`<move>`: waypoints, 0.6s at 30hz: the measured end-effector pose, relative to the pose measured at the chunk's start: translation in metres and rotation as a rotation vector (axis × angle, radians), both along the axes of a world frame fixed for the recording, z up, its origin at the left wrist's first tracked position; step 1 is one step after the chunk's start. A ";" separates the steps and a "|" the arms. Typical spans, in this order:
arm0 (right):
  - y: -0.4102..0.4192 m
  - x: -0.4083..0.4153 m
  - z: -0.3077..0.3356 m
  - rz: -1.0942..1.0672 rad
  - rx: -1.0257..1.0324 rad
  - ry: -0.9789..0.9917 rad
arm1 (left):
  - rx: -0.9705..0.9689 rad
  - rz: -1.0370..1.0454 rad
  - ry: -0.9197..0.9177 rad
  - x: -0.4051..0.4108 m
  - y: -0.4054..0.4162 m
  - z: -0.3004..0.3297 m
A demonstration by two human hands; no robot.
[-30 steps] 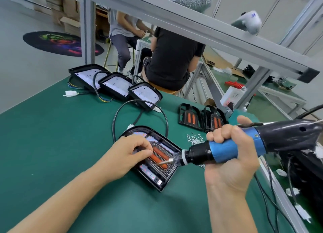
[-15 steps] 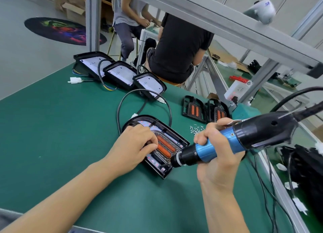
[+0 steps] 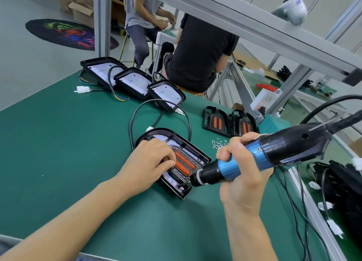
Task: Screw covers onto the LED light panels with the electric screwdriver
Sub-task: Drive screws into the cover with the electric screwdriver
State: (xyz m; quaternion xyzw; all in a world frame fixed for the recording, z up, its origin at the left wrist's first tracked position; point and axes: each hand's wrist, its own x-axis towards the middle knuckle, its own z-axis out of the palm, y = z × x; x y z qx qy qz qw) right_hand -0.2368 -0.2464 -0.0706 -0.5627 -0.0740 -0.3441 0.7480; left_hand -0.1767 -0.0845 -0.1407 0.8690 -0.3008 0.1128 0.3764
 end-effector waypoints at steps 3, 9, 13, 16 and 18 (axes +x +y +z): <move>-0.005 -0.004 -0.001 -0.063 0.089 -0.013 | 0.009 -0.006 0.004 0.001 0.000 0.001; -0.037 -0.018 0.008 -0.218 0.340 -0.076 | -0.052 -0.024 0.012 0.010 -0.016 0.016; -0.059 -0.025 0.013 -0.309 0.387 -0.106 | -0.011 -0.069 0.020 0.025 -0.053 0.034; -0.070 -0.025 0.013 -0.360 0.411 -0.105 | 0.134 -0.103 0.016 0.042 -0.092 0.045; -0.077 -0.024 0.010 -0.384 0.420 -0.093 | 0.288 -0.106 0.030 0.055 -0.119 0.048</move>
